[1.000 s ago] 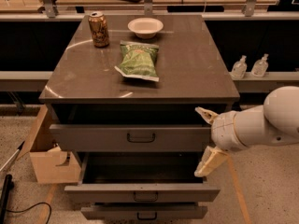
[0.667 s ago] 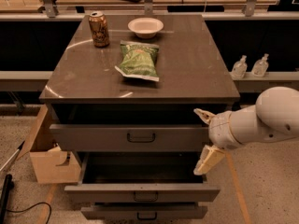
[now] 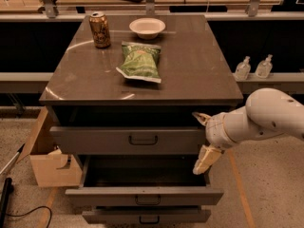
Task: Open top drawer
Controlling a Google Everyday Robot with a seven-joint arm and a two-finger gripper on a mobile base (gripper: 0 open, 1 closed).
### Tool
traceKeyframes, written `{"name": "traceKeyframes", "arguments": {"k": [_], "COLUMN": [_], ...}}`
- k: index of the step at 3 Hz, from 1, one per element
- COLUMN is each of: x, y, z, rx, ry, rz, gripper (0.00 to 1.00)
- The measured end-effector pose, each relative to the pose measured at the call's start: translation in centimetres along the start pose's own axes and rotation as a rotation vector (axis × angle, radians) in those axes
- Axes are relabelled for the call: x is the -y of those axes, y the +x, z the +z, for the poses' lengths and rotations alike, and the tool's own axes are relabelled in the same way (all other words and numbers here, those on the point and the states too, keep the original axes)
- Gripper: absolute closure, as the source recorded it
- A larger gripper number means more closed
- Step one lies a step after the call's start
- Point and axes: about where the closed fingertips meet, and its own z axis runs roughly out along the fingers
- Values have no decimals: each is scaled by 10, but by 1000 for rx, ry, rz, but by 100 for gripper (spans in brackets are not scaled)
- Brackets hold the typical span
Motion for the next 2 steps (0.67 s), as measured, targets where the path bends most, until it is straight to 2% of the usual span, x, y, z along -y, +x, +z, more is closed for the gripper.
{"name": "traceKeyframes", "arguments": {"k": [1,2], "x": [3,1], "y": [3,6], "z": [10,6], "rx": [-2,-14], "ry": [-19,-36], "rz": [-1,4], "gripper": [14,37]}}
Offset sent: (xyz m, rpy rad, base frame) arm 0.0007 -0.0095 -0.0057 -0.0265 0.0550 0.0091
